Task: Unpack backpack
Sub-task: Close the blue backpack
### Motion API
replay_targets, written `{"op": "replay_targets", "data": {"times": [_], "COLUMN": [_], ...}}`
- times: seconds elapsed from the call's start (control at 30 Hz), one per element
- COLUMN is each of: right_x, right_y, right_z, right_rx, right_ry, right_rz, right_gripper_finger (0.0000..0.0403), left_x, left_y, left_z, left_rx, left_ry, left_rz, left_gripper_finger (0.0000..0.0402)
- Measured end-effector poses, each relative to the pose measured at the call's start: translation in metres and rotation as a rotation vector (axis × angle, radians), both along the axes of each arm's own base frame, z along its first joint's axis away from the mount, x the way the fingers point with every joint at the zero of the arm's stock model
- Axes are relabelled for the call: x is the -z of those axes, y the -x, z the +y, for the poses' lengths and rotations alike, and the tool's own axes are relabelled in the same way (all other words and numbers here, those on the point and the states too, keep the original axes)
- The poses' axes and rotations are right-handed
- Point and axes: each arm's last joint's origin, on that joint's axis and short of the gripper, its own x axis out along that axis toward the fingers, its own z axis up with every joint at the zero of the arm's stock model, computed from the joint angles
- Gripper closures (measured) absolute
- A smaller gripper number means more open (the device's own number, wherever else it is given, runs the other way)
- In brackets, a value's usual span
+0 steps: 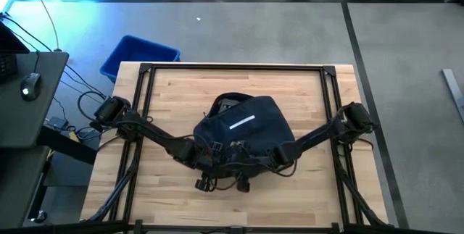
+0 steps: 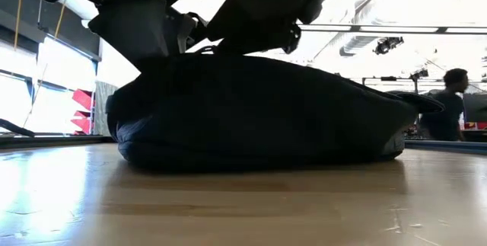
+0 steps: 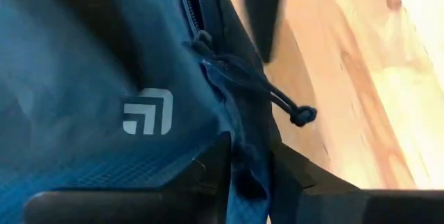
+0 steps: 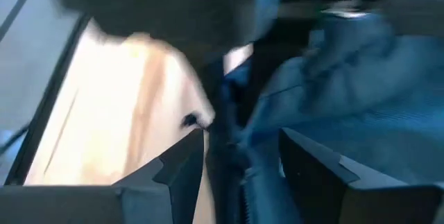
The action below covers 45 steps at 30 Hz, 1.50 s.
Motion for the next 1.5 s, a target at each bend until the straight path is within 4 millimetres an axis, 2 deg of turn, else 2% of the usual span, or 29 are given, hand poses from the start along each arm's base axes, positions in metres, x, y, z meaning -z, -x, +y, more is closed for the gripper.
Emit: {"op": "replay_targets", "data": {"times": [0.23, 0.37, 0.63, 0.87, 1.07, 1.33, 1.5], "right_x": [0.001, 0.005, 0.007, 0.007, 0.01, 0.039, 0.034], "right_y": [-0.001, -0.001, -0.004, -0.001, 0.01, 0.033, 0.03], "right_z": [-0.002, -0.001, -0.003, 0.004, 0.023, 0.026, 0.031], "right_rx": [-0.156, -0.19, -0.172, -0.086, -0.035, 0.114, 0.095], "right_ry": [0.103, 0.142, 0.125, -0.078, -0.074, -0.124, -0.152], "right_rz": [0.01, 0.017, 0.004, 0.04, 0.046, 0.106, 0.03], "right_gripper_finger": [0.0266, 0.0298, 0.0394, 0.0401, 0.0403, 0.0403, 0.0403], "left_x": [0.0, 0.0, 0.0, 0.002, 0.004, 0.005, 0.005], "left_y": [0.0, 0.0, 0.0, 0.007, 0.016, 0.023, 0.025], "left_z": [0.0, 0.0, 0.001, -0.002, -0.008, -0.016, -0.017], "left_rx": [-0.061, -0.075, -0.12, -0.193, -0.21, -0.213, -0.229], "left_ry": [0.024, 0.011, 0.03, -0.012, -0.064, -0.099, -0.105], "left_rz": [0.001, -0.007, -0.006, 0.027, 0.051, 0.064, 0.059], "left_gripper_finger": [0.0396, 0.0399, 0.0401, 0.0401, 0.0401, 0.0402, 0.0401]}}
